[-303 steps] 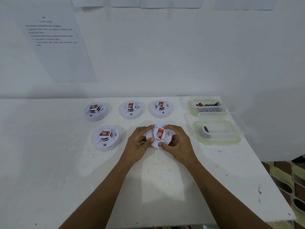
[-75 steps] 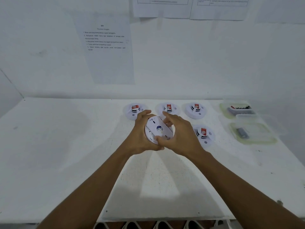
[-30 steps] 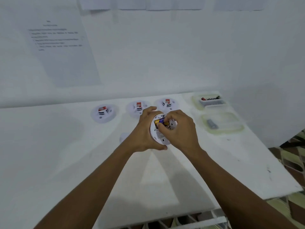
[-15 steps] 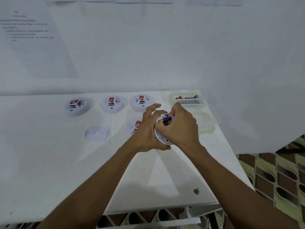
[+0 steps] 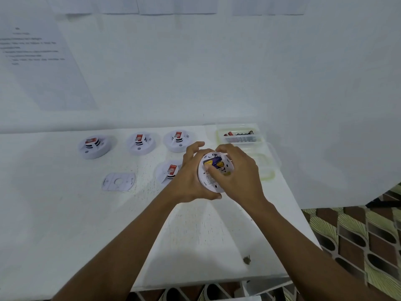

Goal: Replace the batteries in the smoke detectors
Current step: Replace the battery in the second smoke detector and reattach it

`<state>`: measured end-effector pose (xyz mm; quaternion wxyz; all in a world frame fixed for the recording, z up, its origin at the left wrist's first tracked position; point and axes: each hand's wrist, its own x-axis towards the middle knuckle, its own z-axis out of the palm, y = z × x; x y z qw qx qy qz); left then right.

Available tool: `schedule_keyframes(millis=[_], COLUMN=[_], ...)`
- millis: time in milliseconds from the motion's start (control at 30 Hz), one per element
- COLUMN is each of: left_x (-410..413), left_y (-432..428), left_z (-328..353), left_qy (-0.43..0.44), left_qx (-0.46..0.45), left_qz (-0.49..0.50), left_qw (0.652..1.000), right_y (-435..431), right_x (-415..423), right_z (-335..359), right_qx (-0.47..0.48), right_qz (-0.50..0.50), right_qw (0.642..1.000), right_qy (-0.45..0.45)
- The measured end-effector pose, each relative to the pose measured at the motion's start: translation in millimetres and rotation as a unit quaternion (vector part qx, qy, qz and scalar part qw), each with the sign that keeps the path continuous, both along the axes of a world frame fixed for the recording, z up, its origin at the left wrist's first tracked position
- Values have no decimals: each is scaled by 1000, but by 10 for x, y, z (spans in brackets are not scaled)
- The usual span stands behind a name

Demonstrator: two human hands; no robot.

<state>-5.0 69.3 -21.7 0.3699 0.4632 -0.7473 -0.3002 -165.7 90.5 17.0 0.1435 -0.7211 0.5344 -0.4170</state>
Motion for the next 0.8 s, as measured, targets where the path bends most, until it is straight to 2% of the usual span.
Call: schedule_keyframes(millis=[67,267,333,433,500,633,700,800], left_x=[-28,-104,-92,-46,15,113,119,96], left_y=[-10,-23,-64,-131,-173,-254,-289,-320], left_z=[13,28,-20,-50,-65,-97,-112,-113], left_qy=[3,18,27,-7,-16,-26,-31,-36], left_qx=[-1,-5,3,8,9,13,10,11], left_qz=[-11,-27,-18,0,5,11,16,22], left_qw=[1000,999,999,1000,1000,1000,999,999], right_y=[-48,-230,-229,-298,-450,-822,-978,-1124], right_x=[-46,-190,-216,-316,-440,-706,-770,-785], right_z=[-86,-180,-109,22,32,-45,-115,-183], right_qx=[-52,-167,-170,-42,14,105,154,221], right_qz=[25,80,82,53,33,5,-10,-6], right_qw=[998,980,982,992,993,994,985,967], right_qy=[-4,70,29,-102,-112,-5,78,126])
